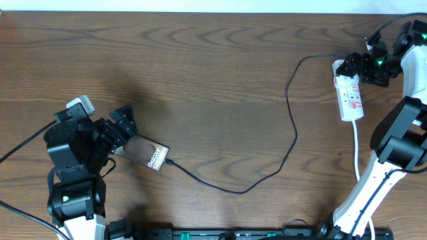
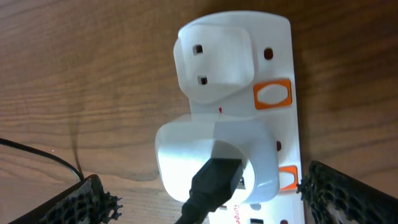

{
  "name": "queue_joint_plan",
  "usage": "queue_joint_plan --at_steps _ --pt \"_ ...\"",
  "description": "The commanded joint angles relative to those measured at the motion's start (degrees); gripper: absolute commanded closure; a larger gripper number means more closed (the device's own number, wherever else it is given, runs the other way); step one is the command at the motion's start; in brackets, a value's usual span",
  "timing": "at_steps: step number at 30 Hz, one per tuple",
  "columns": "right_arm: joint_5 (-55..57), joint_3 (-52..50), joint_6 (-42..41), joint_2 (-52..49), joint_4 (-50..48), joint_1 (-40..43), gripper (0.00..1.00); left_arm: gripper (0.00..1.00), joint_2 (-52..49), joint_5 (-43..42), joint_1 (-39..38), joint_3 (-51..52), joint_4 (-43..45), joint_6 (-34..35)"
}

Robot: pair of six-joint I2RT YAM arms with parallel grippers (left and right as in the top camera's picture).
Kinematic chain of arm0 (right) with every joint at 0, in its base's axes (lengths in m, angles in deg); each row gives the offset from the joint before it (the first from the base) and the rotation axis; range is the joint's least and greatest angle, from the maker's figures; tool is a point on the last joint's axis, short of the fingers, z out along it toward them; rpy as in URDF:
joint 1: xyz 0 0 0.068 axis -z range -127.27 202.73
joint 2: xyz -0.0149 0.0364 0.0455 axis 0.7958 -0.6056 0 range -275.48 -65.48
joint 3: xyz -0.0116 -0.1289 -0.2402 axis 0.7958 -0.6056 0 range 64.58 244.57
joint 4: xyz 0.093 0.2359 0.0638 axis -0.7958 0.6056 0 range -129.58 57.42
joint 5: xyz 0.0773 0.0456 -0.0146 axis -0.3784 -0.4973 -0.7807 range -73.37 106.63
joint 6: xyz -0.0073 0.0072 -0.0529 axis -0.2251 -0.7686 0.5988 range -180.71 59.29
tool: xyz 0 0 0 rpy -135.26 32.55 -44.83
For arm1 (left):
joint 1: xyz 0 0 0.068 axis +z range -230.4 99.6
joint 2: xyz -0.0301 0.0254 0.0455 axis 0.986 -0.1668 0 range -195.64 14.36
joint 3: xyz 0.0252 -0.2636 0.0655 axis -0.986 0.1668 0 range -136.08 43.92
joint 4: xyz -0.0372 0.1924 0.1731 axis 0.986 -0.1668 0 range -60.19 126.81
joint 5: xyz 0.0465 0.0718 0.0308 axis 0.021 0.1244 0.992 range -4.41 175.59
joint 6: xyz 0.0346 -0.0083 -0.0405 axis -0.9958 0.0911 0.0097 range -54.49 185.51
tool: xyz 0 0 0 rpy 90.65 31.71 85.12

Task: Plug charger to phone and switch on socket

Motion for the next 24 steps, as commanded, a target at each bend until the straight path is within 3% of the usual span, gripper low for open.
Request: queue_joint_plan --at_steps 1,24 --pt "0.83 -0.85 -2.34 -0.37 0.83 0.09 0.01 0.13 0.13 0.5 -0.24 -0.83 -0.11 -0.94" --pt "-0.5 -7.3 -2.29 -0.37 -2.34 -2.45 0.01 0.13 -0.61 0.5 -0.24 -0.83 -0.13 -0.94"
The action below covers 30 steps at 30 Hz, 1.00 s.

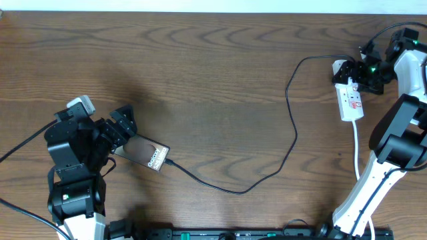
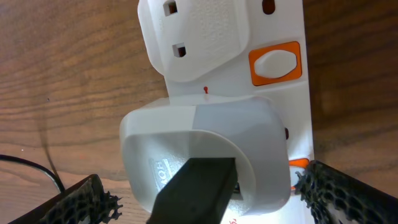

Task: Plug charger to phone and switch on socket

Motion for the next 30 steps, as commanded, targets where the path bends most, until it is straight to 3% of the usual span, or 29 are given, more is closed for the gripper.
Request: queue_joint_plan --at_steps 1,6,30 --pt "-4.07 -1.51 -0.61 -0.42 0.33 -1.64 0.01 0.13 0.04 0.52 -0.24 -0.85 -0.11 -0.94" --pt "-9.92 -1.51 -0.2 -0.42 0.7 -1.64 0.01 0.13 0.04 0.5 -0.24 -0.85 -0.17 -0.94" --pt "-13.73 -1.55 0.02 -0.42 2.95 -1.68 0.01 0.13 -1.86 0.52 -0.24 -0.85 -1.18 -0.96"
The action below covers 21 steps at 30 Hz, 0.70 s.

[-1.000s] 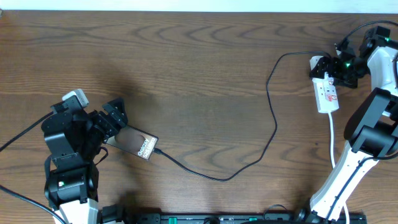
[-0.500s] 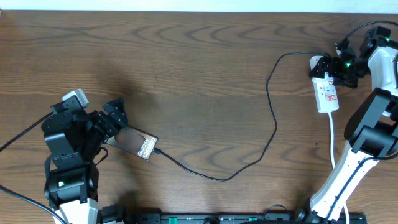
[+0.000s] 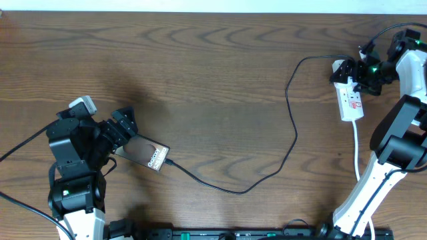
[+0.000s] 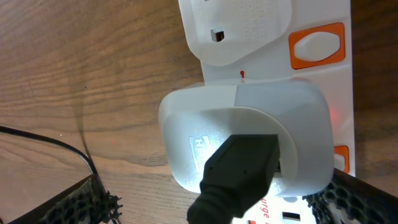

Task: Plug charger to phone and switch on socket

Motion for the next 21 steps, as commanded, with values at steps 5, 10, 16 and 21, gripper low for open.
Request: queue_joint_plan --at_steps 5,10,16,21 --pt "0.07 -1.42 -2.16 -0.85 -0.79 -1.95 0.01 0.13 -0.09 0.37 -0.24 -0.83 -0.07 -0.96" --pt "8.2 -0.2 -6.25 0.26 -1.38 -1.11 0.01 0.13 -0.09 0.37 -0.24 -0.83 0.85 -0.94" --pt "15.02 0.79 -9.05 5.64 -1.88 -0.37 0.01 0.13 -0.09 0.37 -0.24 -0.83 1.27 -0.94" --pt "15.65 0.79 -11.1 13.81 -1.09 -0.59 0.01 0.13 -0.11 0.37 -0.24 -0.83 1.22 -0.94"
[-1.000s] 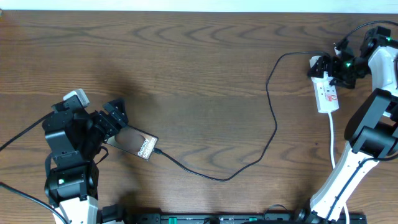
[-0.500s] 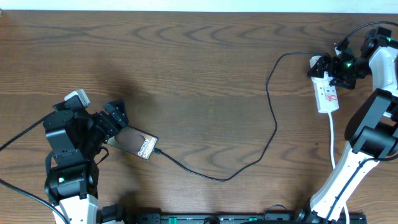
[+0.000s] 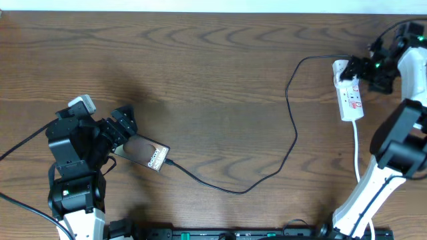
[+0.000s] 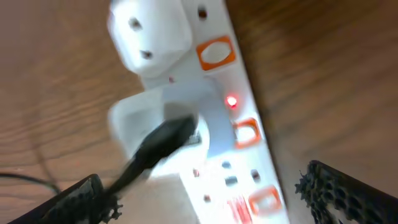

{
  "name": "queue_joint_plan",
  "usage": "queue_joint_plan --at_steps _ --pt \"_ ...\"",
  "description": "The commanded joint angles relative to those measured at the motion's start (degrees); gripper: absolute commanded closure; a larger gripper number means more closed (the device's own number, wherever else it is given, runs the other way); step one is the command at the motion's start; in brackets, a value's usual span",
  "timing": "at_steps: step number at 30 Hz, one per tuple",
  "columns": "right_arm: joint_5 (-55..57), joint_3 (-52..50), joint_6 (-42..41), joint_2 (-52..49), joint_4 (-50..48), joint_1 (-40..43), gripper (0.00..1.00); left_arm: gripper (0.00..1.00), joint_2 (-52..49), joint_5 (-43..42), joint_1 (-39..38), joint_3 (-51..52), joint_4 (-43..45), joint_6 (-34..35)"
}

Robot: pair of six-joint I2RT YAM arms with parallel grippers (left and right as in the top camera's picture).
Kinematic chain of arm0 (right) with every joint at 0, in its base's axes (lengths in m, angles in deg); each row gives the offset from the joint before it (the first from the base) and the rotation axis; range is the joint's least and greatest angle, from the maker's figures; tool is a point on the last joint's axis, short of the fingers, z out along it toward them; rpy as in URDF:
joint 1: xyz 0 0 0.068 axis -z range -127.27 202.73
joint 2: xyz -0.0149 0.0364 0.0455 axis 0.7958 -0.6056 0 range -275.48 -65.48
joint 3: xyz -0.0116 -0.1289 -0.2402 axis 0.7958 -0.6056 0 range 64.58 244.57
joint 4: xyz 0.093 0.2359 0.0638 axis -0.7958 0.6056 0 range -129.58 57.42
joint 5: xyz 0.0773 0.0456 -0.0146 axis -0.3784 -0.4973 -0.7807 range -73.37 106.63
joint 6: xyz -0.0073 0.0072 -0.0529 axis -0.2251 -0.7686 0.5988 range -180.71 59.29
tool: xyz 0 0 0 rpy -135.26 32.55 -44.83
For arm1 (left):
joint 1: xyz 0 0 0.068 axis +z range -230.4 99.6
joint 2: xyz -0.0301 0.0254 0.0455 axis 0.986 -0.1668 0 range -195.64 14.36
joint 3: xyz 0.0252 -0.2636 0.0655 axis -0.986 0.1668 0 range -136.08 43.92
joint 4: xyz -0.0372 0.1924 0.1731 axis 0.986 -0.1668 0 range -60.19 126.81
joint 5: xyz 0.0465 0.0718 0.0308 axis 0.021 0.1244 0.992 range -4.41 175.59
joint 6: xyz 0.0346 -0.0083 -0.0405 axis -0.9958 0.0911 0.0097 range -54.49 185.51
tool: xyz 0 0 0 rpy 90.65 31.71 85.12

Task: Plug charger to phone and switch on socket

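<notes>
The phone [image 3: 145,153] lies at the lower left with the black charger cable [image 3: 293,133] plugged into its right end. My left gripper [image 3: 120,137] is shut on the phone's left end. The cable runs to a white adapter [image 4: 143,118] seated in the white power strip [image 3: 349,100]. In the blurred right wrist view a red lamp [image 4: 231,101] glows beside the adapter, above an orange switch [image 4: 247,132]. My right gripper [image 3: 360,69] hovers over the strip's top end, open [image 4: 200,183], with its fingers [image 4: 81,199] wide apart on either side of the strip.
A second white plug [image 4: 149,34] fills the strip's end socket, with another orange switch [image 4: 214,53] beside it. The strip's white lead [image 3: 357,147] runs down toward the right arm's base. A black rail [image 3: 233,235] lines the table's front edge.
My right gripper has drawn back and tilted away from the strip, and its view is now blurred. The red lamp beside the adapter shows plainly lit; before, only a faint red glow showed there.
My right gripper hung open over the adapter and the orange switches, with no lamp showing. Then it was closer in over the adapter. Then a faint red glow showed at the adapter's edge. Now the lamp is lit. The left arm, phone and cable stayed put.
</notes>
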Motion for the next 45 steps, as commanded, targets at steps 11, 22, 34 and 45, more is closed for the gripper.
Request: queue_joint_plan --at_steps 11,22,34,45 --pt "1.9 0.85 -15.65 29.24 7.72 -1.97 0.01 0.13 -0.11 0.37 -0.24 -0.83 0.09 -0.94" --pt "1.9 0.83 -15.65 31.8 7.72 -1.97 0.01 0.13 -0.11 0.37 -0.24 -0.83 0.09 -0.94" --pt "1.9 0.83 -15.65 31.8 7.72 -1.97 0.01 0.13 12.72 13.22 -8.35 2.14 -6.12 -2.27" --pt "1.9 0.83 -15.65 31.8 7.72 -1.97 0.01 0.13 35.8 8.26 -12.11 24.59 29.7 -25.7"
